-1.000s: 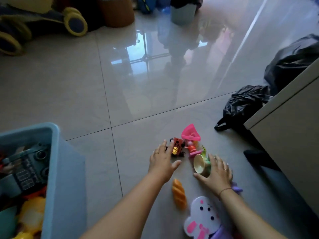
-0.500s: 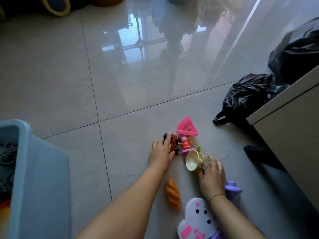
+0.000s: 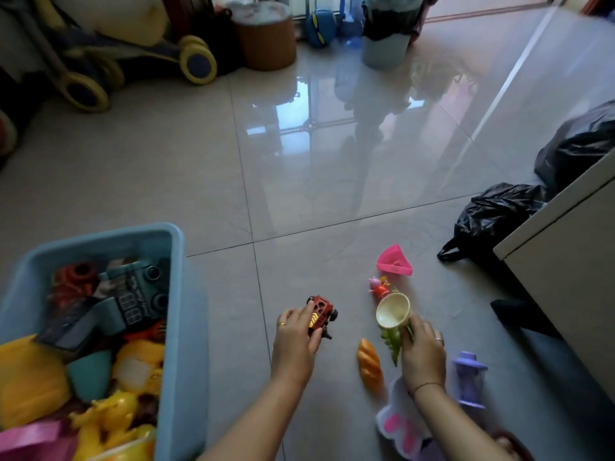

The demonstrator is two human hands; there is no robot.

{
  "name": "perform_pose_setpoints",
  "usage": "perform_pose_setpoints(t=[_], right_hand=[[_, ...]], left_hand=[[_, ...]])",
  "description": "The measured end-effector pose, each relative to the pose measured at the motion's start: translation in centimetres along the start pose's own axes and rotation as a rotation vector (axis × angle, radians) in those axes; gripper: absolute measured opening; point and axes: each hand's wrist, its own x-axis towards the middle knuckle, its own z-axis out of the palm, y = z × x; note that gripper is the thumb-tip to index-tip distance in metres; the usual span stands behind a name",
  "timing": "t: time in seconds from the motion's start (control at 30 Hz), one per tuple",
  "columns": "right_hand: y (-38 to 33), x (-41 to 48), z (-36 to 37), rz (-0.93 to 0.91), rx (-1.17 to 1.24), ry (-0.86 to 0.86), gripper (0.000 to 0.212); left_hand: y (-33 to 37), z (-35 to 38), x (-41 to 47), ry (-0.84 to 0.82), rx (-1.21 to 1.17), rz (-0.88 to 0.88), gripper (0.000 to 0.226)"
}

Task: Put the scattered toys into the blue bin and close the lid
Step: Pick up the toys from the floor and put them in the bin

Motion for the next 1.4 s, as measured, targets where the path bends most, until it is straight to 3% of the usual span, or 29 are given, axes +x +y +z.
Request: perform_pose_setpoints(t=[0.1, 0.23, 0.33, 0.4, 0.53, 0.63, 0.73, 0.83, 0.97, 1.13, 1.2, 1.3, 1.4], right_hand=[[-6.8, -1.6, -0.6, -0.158, 0.150, 0.046, 0.045], [-17.5, -4.7, -1.2, -0.371, 0.323, 0.032, 0.042], [-24.3, -9.0, 0.0, -0.630, 0.352, -0.026, 0.041], [-27.6, -12.3, 1.6, -0.808, 0.293, -0.100, 0.058], [-30.5, -15.8, 4.6, -1.100, 0.101, -0.278, 0.060], [-30.3, -15.5, 5.2, -1.095, -0.230, -0.512, 0.065], [-30.1, -14.1, 4.3, -1.106, -0.398, -0.572, 0.064], [-30.2, -14.3, 3.1, -1.068, -0.282, -0.602, 0.065], [-30.7, -16.4, 2.5, -0.993, -0.065, -0.623, 0.046], [-29.7, -17.1, 5.1, -1.103, -0.527, -0.684, 0.051], [-29.2, -17.0, 5.6, -1.109, -0.561, -0.675, 0.053], [-28.5, -16.5, 5.1, -1.087, -0.424, -0.640, 0.054], [-27.0, -14.8, 3.6, -0.927, -0.140, -0.482, 0.065]], left_hand=[[0.8, -4.6, -3.0, 0.199, -0.067, 0.029, 0.052], [0.3, -12.4, -6.6, 0.583, -0.094, 0.046, 0.055], [-3.0, -18.0, -8.9, 0.799, -0.076, -0.058, 0.054], [-6.2, -20.9, -10.6, 0.856, -0.078, -0.163, 0.053], [-12.7, -23.0, -13.5, 0.782, -0.042, -0.391, 0.053], [-15.4, -22.4, -14.2, 0.614, -0.001, -0.532, 0.053], [-16.0, -21.4, -14.0, 0.529, 0.061, -0.513, 0.047], [-15.5, -21.1, -13.4, 0.523, -0.017, -0.511, 0.046], [-16.0, -20.7, -13.2, 0.529, -0.054, -0.521, 0.058], [-15.9, -20.5, -13.4, 0.429, -0.030, -0.570, 0.052], [-15.6, -20.5, -13.2, 0.340, 0.039, -0.592, 0.058], [-15.0, -20.4, -12.7, 0.321, 0.133, -0.651, 0.069], [-12.5, -19.6, -11.0, 0.492, 0.128, -0.567, 0.075]])
